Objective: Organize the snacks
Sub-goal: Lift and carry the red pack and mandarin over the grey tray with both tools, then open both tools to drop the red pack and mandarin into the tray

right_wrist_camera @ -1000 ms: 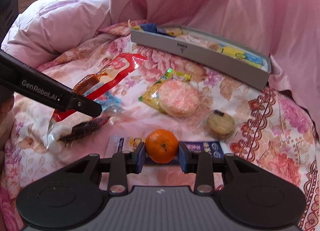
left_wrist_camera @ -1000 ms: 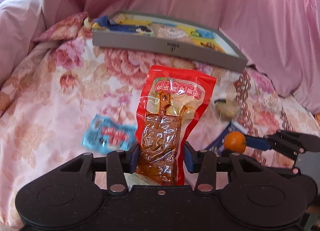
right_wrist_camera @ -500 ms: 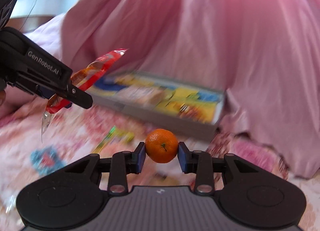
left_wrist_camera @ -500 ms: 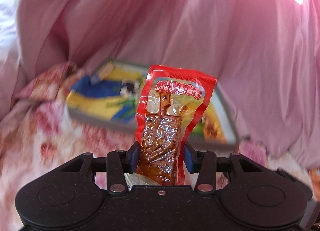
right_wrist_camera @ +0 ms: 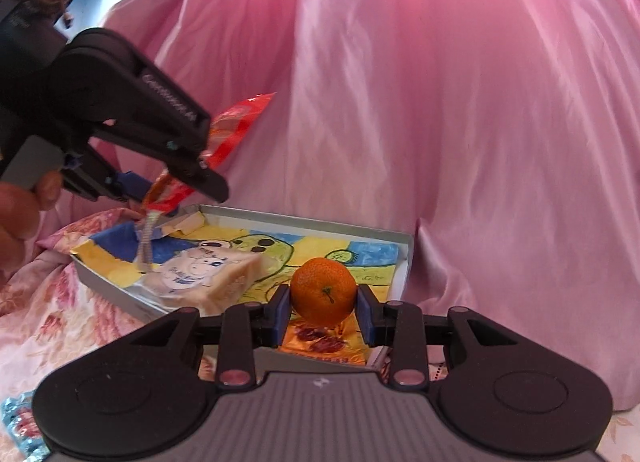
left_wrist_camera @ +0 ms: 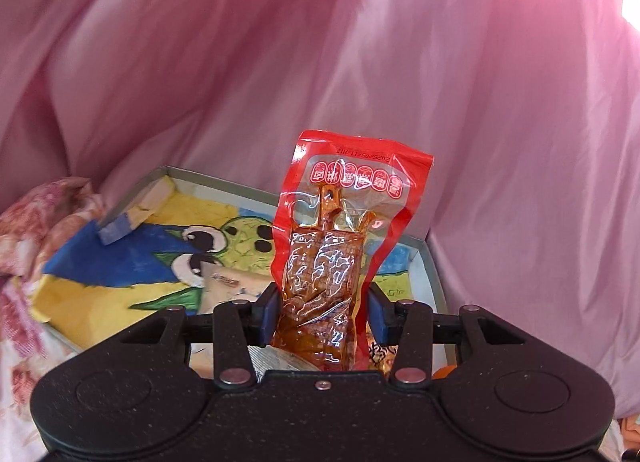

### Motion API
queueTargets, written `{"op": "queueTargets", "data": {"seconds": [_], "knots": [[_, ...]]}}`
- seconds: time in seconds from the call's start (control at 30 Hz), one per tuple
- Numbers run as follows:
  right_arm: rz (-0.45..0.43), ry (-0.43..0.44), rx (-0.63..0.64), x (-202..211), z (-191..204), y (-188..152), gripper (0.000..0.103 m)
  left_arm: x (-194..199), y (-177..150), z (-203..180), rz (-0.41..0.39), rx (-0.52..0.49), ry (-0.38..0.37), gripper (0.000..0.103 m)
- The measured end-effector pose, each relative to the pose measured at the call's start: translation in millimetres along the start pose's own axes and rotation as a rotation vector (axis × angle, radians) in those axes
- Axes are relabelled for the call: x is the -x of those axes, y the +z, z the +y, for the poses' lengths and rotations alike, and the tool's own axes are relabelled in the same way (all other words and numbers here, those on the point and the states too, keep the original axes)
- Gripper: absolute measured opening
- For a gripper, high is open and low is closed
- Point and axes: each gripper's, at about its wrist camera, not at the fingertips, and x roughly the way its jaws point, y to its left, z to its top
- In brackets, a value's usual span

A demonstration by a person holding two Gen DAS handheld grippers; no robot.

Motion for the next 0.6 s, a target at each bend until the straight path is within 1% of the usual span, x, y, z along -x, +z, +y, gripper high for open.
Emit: {"op": "queueTargets", "data": {"seconds": [0.17, 0.53, 0.57, 0.6], "knots": [[0.038, 0.006, -0.016, -16, -3, -6, 0.039, -25, -3, -8, 0.025, -0.009, 0.013, 0.046], [0.062, 0.014, -0.028, -23, -4, -9, 0.039, -48, -12, -15, 0.051, -0.028, 0.023, 0.047], [0.063, 0.014, -0.028, -23, -4, -10, 0.039, -50, -12, -15, 0.055, -0.033, 0.026, 0.048], [0.064, 0.014, -0.028, -23, -4, -9, 0.039, -52, -12, -16, 0.059, -0.039, 0.027, 0.052]]}}
